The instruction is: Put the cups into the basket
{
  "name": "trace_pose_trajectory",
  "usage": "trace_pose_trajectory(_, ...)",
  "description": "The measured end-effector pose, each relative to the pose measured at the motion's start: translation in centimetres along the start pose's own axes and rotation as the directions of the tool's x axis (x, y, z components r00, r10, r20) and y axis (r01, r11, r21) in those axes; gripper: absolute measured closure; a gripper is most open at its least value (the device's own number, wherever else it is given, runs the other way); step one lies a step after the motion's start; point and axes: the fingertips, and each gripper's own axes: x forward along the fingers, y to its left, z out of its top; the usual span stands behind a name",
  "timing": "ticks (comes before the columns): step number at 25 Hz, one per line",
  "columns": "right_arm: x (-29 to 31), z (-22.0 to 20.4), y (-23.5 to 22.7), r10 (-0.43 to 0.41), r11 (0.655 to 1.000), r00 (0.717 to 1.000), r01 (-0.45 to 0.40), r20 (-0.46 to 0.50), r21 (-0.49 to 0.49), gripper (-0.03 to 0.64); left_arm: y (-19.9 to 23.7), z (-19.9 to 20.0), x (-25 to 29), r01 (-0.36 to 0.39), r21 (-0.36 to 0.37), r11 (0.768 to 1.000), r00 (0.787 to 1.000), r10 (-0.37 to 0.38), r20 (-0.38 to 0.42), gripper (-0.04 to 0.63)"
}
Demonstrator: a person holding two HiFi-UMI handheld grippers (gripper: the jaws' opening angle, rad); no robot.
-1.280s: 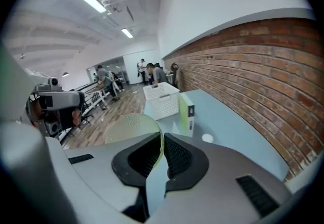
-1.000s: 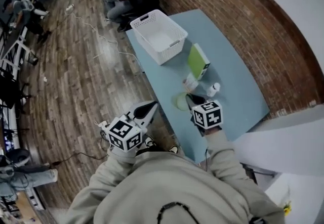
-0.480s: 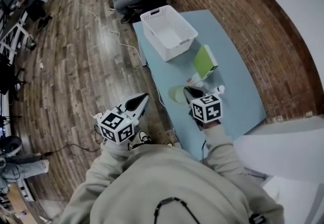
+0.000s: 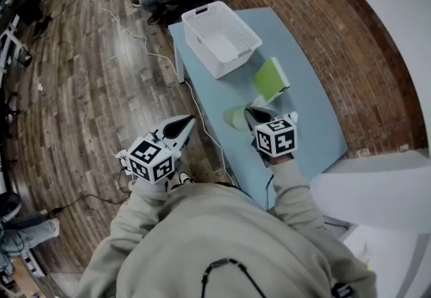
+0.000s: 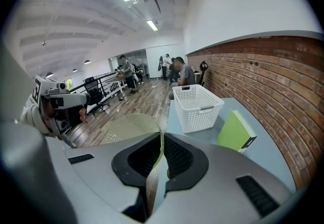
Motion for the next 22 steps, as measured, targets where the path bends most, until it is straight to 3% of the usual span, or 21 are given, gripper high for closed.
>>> trace_pose_trajectory(12, 5.6, 5.1, 0.5, 0.012, 1.0, 1.0, -0.012, 0.018, -0.013, 0.583, 6.2, 1.6, -2.1, -0.005, -0.011, 1.0, 1.0, 0.006, 0.009, 0.598)
trace_pose_trajectory(17, 9.3, 10.0, -1.9, -0.011, 0.999, 0.999, 0.013, 0.048, -0.03, 0.583, 11.1, 3.0, -1.9, -0.033, -0.028, 0.999, 0.999, 0.033, 0.01, 0.598)
trace_pose_trajectory(22, 14.4, 13.8, -3.9, 0.006, 1.0, 0.998, -0.005, 0.061, -0.006, 0.583, 17.2, 4.4, 1.6, -0.04, -0.023, 0.999, 0.999, 0.04, -0.021, 0.598)
